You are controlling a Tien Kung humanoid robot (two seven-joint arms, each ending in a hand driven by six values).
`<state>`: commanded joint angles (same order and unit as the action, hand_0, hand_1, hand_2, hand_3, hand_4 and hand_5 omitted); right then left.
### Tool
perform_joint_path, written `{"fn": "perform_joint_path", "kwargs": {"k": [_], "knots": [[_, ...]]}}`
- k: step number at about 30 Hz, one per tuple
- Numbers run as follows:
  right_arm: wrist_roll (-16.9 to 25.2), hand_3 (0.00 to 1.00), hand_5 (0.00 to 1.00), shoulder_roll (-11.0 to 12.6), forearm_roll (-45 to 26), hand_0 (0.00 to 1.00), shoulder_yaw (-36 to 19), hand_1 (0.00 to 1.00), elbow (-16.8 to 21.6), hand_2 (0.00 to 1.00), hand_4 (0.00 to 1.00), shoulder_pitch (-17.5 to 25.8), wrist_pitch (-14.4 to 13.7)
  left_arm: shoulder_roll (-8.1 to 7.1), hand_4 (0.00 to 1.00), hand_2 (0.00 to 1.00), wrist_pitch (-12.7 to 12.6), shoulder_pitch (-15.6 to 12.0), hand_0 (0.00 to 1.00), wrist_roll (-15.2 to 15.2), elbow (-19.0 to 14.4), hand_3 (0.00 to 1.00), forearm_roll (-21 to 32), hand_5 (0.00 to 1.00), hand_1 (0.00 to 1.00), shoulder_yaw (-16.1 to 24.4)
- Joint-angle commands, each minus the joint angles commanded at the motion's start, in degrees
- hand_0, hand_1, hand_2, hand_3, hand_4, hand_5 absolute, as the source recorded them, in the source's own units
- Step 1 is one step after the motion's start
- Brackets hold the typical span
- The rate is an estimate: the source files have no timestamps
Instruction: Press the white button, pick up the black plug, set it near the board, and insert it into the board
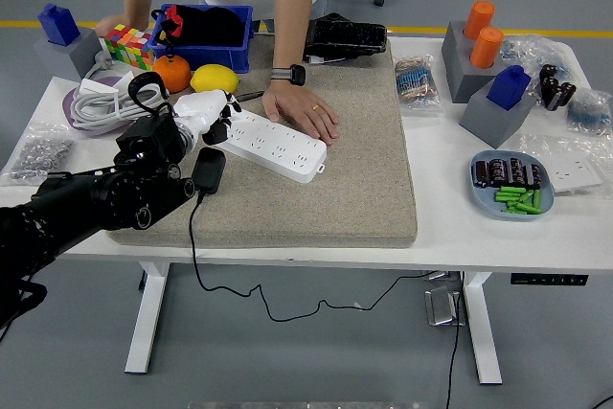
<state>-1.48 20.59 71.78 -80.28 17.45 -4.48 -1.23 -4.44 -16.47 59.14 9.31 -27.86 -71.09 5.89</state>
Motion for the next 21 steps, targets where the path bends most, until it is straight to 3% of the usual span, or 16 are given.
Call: {"fn": "perform_joint_path", "kwargs": {"k": [8,14,15,20,21], "knots": [[0.02,0.597,0.373,-0.04,0.04,0.752,-0.09,0.626,0.17,0.598,0.666,0.12,-0.02,-1.46,0.002,0.099,-0.08,-1.14,0.002,-0.13,-2.62,0.720,-3.80,0.002,0.024,5.91],[0.01,0.597,0.373,-0.17,0.20,0.753,-0.40,0.626,0.16,0.597,0.666,0.35,-0.07,-5.06,0.002,0.101,0.14,-3.68,0.009,0.10,-9.04,0.719,-10.11,0.002,0.026,17.64],[0.03,0.597,0.373,-0.19,0.22,0.753,-0.55,0.625,0.16,0.597,0.666,0.43,-0.12,-6.02,0.299,0.239,0.44,-4.68,0.181,0.26,-10.91,0.666,-11.03,0.002,0.243,20.19],[0.03,0.597,0.373,-0.24,0.33,0.753,-0.81,0.625,0.32,0.597,0.666,1.03,-0.18,-9.89,0.299,0.239,2.32,-9.29,0.181,2.38,-19.35,0.666,-14.10,0.002,0.243,31.18],[0.03,0.597,0.373,-0.24,0.39,0.753,-0.85,0.625,0.32,0.597,0.665,1.16,-0.21,-10.61,0.813,0.547,2.59,-10.28,0.370,2.79,-21.29,0.756,-14.67,0.047,0.603,33.34]]}}
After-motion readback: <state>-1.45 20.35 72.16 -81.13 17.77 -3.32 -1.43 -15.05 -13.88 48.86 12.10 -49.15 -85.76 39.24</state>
